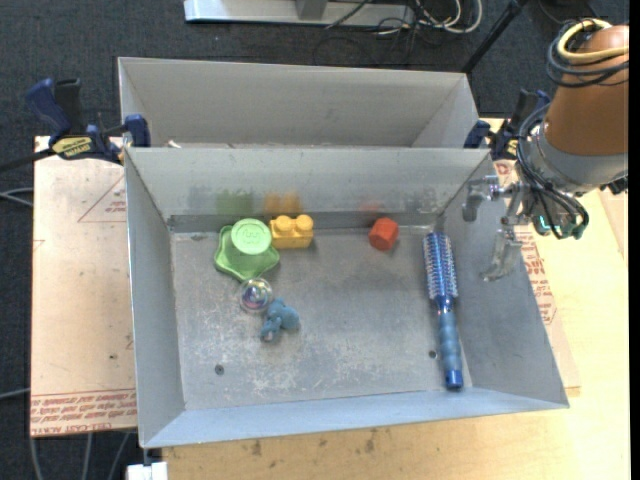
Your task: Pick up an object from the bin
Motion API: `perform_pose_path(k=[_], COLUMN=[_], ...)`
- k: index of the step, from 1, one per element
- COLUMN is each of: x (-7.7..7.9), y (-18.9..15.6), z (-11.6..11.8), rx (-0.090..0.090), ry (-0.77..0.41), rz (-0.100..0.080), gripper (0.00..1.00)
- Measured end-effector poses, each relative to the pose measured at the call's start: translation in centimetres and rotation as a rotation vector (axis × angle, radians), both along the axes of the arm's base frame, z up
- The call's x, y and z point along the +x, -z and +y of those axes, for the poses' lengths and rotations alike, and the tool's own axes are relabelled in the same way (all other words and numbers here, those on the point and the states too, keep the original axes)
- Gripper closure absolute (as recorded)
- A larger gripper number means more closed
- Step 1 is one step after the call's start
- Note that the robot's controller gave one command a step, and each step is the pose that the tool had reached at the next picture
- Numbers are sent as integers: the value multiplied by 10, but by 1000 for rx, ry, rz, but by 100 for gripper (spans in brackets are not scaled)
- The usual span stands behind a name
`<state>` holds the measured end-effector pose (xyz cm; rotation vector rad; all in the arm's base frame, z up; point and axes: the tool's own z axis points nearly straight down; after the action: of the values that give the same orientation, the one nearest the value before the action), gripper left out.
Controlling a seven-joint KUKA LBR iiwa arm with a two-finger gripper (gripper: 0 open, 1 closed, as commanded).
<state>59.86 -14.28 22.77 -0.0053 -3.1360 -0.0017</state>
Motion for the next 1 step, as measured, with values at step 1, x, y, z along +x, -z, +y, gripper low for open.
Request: perform_pose_path(k=[1], x=[21], y=[160], z=[7], rx=[4], ry=[-558], rz=[-7], gripper=[0])
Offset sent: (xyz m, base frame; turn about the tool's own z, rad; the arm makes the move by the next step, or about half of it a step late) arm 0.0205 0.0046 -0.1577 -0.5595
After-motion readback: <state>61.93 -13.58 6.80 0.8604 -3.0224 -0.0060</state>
